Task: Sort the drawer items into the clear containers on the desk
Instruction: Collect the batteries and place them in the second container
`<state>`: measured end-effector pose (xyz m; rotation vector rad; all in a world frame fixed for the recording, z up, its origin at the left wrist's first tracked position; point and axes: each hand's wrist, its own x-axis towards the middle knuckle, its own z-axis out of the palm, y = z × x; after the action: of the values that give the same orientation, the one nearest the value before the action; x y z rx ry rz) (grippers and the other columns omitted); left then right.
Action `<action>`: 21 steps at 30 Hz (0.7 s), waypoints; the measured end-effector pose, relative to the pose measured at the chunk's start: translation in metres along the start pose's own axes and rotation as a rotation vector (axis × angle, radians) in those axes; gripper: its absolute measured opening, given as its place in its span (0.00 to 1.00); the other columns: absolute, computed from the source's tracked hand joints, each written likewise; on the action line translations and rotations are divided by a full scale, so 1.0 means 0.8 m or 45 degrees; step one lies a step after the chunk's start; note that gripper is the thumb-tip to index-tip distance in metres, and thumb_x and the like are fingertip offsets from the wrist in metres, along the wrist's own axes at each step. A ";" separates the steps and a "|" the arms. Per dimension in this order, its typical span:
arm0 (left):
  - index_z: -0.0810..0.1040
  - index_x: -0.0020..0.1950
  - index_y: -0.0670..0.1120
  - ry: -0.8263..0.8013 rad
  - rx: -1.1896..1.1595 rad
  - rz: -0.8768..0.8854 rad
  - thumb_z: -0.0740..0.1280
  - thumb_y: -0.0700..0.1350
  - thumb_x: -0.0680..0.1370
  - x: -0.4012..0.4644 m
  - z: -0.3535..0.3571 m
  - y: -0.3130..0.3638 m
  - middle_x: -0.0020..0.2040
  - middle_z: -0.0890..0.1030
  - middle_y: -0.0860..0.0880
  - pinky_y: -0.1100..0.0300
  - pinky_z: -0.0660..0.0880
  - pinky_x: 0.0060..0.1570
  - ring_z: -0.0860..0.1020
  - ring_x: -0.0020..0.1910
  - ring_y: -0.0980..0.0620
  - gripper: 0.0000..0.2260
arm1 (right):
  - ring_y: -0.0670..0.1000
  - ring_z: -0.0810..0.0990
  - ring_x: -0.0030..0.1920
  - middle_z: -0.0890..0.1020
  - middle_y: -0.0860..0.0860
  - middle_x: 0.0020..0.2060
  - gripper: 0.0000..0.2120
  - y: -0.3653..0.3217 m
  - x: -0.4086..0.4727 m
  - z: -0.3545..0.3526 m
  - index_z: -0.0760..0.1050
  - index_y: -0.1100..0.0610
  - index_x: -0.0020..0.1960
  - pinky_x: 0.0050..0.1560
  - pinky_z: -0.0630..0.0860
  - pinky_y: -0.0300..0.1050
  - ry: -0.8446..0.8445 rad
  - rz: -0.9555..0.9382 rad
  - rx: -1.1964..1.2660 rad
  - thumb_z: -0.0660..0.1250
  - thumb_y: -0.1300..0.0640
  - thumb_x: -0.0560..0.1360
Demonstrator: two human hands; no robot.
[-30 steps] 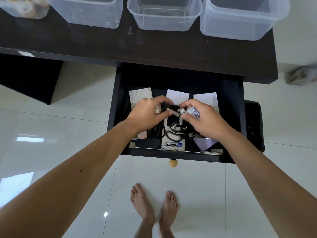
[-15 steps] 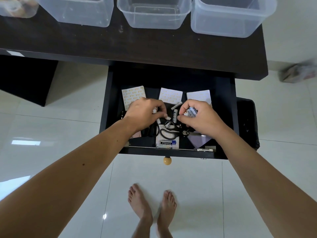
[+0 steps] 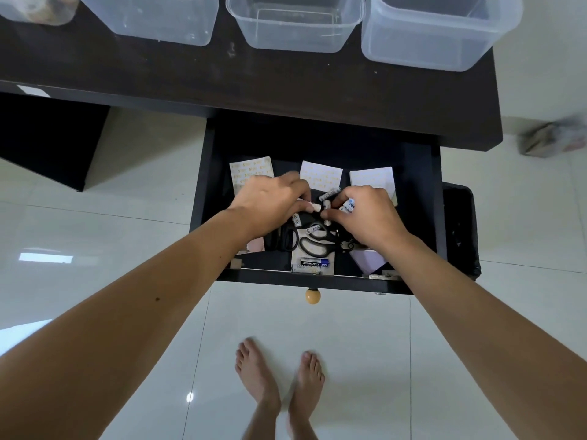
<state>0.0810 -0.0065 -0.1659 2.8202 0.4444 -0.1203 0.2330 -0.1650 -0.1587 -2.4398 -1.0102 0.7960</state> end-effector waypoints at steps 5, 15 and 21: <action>0.74 0.62 0.49 -0.129 -0.143 -0.117 0.60 0.58 0.85 -0.018 -0.018 -0.012 0.60 0.77 0.51 0.56 0.70 0.43 0.74 0.42 0.53 0.14 | 0.50 0.78 0.50 0.82 0.52 0.49 0.13 -0.001 0.002 0.005 0.86 0.49 0.53 0.36 0.69 0.38 -0.026 0.026 0.001 0.81 0.45 0.72; 0.70 0.77 0.61 0.007 -0.714 -0.105 0.59 0.47 0.88 -0.030 0.001 -0.019 0.59 0.78 0.51 0.54 0.79 0.53 0.79 0.52 0.52 0.18 | 0.47 0.80 0.42 0.84 0.48 0.44 0.08 -0.002 -0.004 0.000 0.82 0.47 0.51 0.36 0.71 0.37 -0.005 -0.021 0.163 0.79 0.49 0.75; 0.75 0.62 0.58 0.012 -0.790 -0.146 0.62 0.50 0.87 -0.027 0.003 -0.015 0.58 0.80 0.52 0.46 0.79 0.56 0.80 0.56 0.51 0.06 | 0.41 0.83 0.45 0.85 0.40 0.50 0.11 0.003 -0.008 -0.008 0.83 0.43 0.57 0.48 0.77 0.36 -0.045 -0.142 0.379 0.79 0.49 0.76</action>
<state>0.0568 -0.0022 -0.1684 2.1884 0.5363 0.0100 0.2348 -0.1717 -0.1526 -2.1069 -0.9558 0.8848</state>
